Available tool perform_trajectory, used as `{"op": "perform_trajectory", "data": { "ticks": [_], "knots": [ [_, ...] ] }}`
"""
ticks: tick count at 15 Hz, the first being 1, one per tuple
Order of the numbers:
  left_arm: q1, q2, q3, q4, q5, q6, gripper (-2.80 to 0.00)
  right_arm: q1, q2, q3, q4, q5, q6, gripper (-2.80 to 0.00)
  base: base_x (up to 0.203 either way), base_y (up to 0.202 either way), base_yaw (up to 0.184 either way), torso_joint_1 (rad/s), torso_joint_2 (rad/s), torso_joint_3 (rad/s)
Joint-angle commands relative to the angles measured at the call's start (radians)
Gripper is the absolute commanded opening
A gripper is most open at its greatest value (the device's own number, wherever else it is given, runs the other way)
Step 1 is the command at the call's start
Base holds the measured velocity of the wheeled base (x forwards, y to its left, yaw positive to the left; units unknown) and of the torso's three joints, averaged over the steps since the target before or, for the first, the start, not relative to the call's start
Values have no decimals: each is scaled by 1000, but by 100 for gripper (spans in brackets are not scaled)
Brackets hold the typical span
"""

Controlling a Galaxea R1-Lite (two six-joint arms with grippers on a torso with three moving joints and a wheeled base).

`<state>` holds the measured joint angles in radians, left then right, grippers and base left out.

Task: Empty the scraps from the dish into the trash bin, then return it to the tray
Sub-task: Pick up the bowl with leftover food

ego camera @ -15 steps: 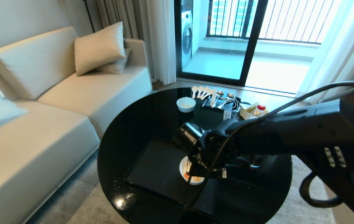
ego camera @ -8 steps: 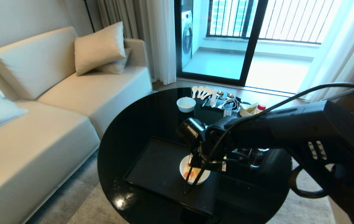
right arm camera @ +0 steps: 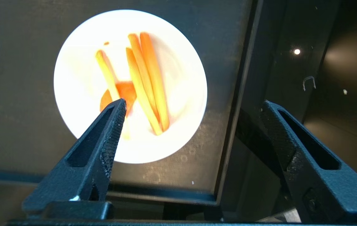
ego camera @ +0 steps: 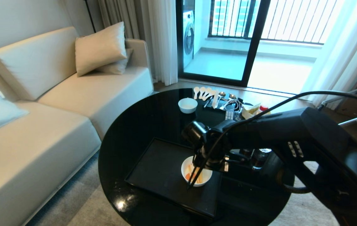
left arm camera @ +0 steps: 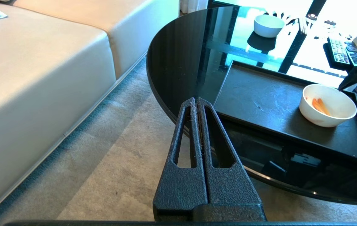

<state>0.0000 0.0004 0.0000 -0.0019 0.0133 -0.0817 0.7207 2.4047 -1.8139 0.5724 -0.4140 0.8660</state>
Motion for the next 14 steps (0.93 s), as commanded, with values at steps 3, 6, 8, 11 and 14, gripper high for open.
{"op": "perform_trajectory", "data": {
  "ticks": [3, 6, 8, 11, 14],
  "knots": [
    [0, 0, 0, -1, 0, -1, -280, -13, 54, -27, 3, -3, -20, 0, 0, 0, 0, 0, 0, 0],
    [0, 0, 0, -1, 0, -1, -280, -38, 65, -25, 7, -3, -35, 0, 0, 0, 0, 0, 0, 0],
    [0, 0, 0, -1, 0, -1, -280, -49, 70, -27, 5, -3, -39, 0, 0, 0, 0, 0, 0, 0],
    [0, 0, 0, -1, 2, -1, -280, -52, 87, -27, 4, -3, -39, 0, 0, 0, 0, 0, 0, 0],
    [0, 0, 0, -1, 0, -1, -280, -49, 97, -27, 3, -2, -39, 0, 0, 0, 0, 0, 0, 0]
  ]
}}
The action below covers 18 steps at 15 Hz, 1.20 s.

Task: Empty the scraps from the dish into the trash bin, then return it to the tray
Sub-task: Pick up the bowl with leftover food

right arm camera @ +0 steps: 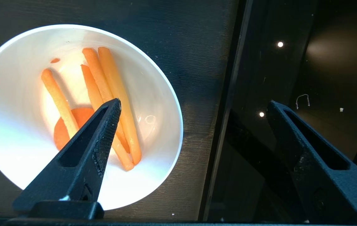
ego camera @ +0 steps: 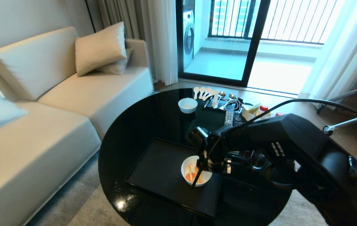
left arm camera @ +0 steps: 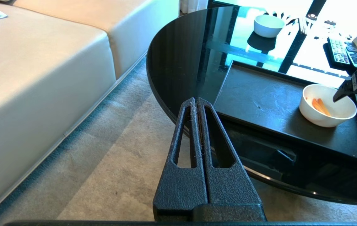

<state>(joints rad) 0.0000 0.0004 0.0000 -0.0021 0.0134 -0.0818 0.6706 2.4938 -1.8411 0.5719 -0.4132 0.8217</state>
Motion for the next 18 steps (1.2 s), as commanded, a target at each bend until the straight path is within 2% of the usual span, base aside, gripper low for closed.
{"op": "perform_trajectory", "data": {
  "ticks": [1, 9, 10, 18],
  "knots": [
    [0, 0, 0, 0, 0, -1, -280, 1, 12, 0, 3, -3, 6, 0, 0, 0, 0, 0, 0, 0],
    [0, 0, 0, -1, 2, -1, -280, 3, 34, -7, 3, -3, 5, 0, 0, 0, 0, 0, 0, 0],
    [0, 0, 0, -1, 0, -1, -280, 3, 34, -7, 3, -4, 5, -280, 0, 0, 0, 0, 0, 0],
    [0, 0, 0, 0, 0, -1, -280, 29, 44, -6, 11, -3, 5, -280, 0, 0, 0, 0, 0, 0]
  ]
}}
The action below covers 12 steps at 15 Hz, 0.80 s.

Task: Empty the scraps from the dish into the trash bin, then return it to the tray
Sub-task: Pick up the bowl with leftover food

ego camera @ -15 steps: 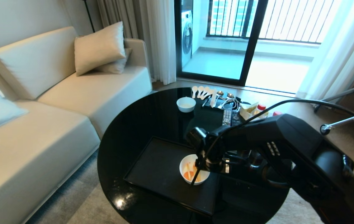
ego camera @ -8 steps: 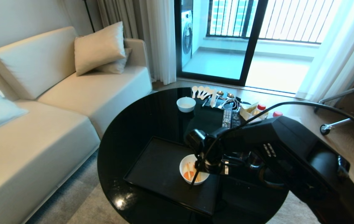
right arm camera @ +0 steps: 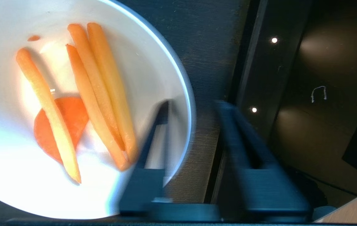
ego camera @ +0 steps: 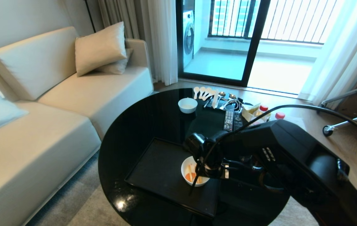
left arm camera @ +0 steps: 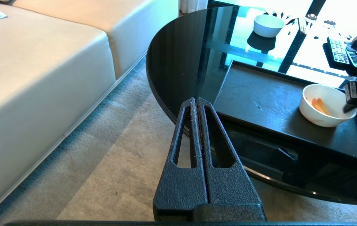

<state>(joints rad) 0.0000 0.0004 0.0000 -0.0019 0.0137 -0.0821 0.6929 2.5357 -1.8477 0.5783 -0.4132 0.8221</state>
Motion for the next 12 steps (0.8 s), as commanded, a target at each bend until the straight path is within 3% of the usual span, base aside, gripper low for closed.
{"op": "perform_trajectory", "data": {
  "ticks": [1, 12],
  "knots": [
    [0, 0, 0, 0, 0, -1, -280, 11, 5, 1, 5, -3, 5, -280, 0, 0, 0, 0, 0, 0],
    [0, 0, 0, 0, 0, -1, -280, 25, -2, 1, 2, -1, 12, -280, 0, 0, 0, 0, 0, 0]
  ]
}}
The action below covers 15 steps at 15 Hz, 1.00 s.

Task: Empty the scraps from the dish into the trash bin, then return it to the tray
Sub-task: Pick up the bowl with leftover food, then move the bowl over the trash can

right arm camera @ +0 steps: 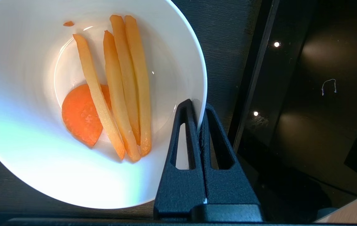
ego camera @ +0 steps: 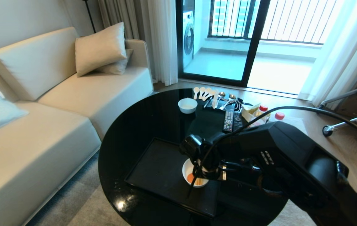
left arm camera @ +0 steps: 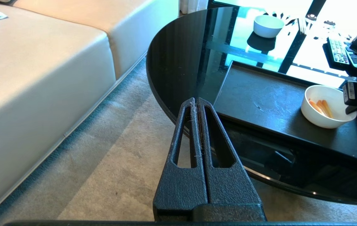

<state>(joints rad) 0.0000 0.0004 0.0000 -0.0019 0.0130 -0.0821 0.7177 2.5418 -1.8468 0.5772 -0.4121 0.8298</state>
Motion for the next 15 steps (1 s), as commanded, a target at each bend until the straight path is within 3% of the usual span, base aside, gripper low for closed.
{"op": "perform_trajectory", "data": {
  "ticks": [1, 15],
  "knots": [
    [0, 0, 0, -1, 1, -1, -280, -1, -16, 0, 3, -2, 7, -280, 0, 0, 0, 0, 0, 0],
    [0, 0, 0, -1, 1, -1, -280, -117, -263, 31, 142, 8, 208, -280, 0, 0, 0, 0, 0, 0]
  ]
}}
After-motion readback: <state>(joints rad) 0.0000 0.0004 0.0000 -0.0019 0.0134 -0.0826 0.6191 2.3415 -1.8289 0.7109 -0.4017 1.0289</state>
